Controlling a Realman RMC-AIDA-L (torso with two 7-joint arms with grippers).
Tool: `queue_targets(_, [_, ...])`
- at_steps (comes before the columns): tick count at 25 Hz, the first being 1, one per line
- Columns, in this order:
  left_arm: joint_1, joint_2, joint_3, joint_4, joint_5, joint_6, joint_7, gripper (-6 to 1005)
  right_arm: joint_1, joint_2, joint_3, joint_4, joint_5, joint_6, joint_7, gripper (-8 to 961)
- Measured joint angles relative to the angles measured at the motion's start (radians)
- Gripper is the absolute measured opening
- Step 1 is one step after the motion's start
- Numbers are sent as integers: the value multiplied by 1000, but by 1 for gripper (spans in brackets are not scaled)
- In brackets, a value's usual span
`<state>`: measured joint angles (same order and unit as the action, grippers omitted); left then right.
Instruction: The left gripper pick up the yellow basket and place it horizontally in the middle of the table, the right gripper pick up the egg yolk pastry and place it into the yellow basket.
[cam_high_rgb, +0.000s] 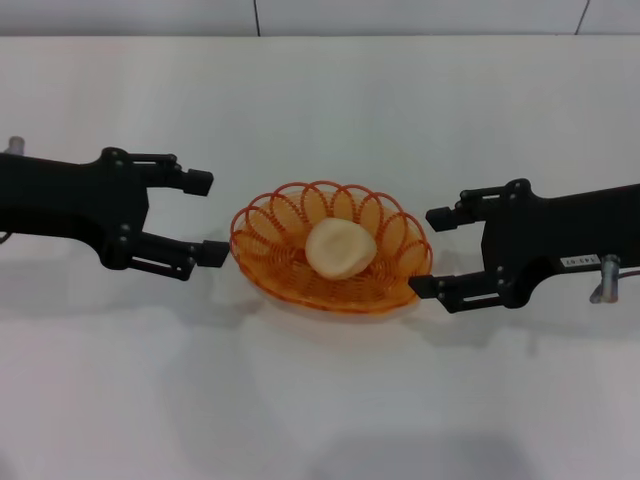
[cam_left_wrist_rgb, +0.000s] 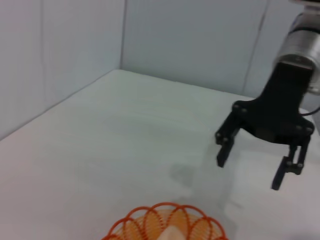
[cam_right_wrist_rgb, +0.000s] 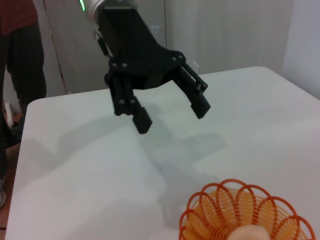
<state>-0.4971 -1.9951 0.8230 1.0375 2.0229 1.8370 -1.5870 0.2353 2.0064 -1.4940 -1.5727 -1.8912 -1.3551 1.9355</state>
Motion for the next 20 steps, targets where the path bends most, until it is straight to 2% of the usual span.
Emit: queue_targets(20, [-5,-10,-4,-1,-1,19,24,888,1,0,0,-2,-10,-5,-1,728])
